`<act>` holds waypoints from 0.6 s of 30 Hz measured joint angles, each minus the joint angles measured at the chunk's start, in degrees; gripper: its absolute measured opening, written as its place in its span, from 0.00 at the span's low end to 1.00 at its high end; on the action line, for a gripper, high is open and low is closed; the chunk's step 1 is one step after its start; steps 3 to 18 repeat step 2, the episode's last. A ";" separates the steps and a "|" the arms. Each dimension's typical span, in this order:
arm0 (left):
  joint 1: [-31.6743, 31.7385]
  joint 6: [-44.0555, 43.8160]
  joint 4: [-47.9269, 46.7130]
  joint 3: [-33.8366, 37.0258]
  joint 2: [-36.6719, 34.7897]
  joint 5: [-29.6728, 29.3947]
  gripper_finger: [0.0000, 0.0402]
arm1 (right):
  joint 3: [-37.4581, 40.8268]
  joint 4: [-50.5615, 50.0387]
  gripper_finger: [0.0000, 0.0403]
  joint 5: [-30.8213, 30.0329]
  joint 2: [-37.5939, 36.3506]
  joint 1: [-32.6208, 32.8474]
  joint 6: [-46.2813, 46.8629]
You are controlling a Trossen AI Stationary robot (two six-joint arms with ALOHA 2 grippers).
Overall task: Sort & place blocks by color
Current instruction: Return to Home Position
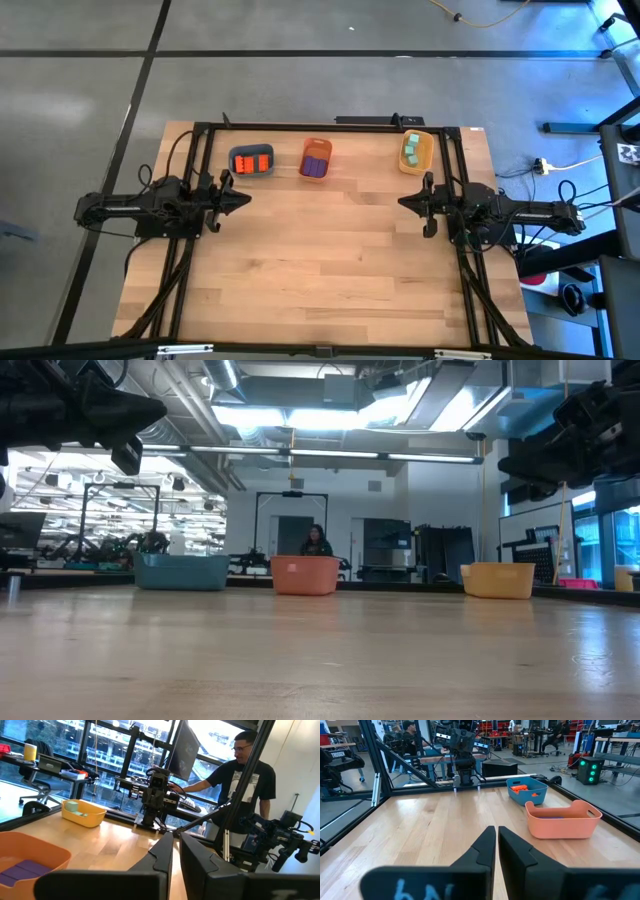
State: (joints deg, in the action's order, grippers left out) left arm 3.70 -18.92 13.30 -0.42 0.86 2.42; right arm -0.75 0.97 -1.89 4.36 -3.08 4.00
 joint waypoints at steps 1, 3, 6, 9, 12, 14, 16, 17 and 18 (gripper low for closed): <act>0.01 0.00 0.00 -0.01 0.00 0.00 0.06 | 0.00 0.00 0.06 0.00 0.00 0.01 -0.01; -0.01 0.00 0.00 -0.01 0.00 0.00 0.07 | 0.00 0.00 0.06 0.00 0.00 0.00 -0.01; -0.01 0.00 0.00 -0.01 0.00 0.00 0.07 | 0.00 0.00 0.06 0.00 0.00 0.00 -0.01; -0.01 0.00 0.00 -0.01 0.00 0.00 0.07 | 0.00 0.00 0.06 0.00 0.00 0.00 -0.01; -0.01 0.00 0.00 -0.01 0.00 0.00 0.07 | 0.00 0.00 0.06 0.00 0.00 0.00 -0.01; -0.01 0.00 0.00 -0.01 0.00 0.00 0.07 | 0.00 0.00 0.06 0.00 0.00 0.00 -0.01; -0.01 0.00 0.00 -0.01 0.00 0.00 0.07 | 0.00 0.00 0.06 0.00 0.00 0.00 -0.01; -0.01 0.00 0.00 -0.01 0.00 0.00 0.07 | 0.00 0.00 0.06 0.00 0.00 0.00 -0.01; -0.01 0.00 0.00 -0.01 0.00 0.00 0.07 | 0.00 0.00 0.06 0.00 0.00 0.00 -0.01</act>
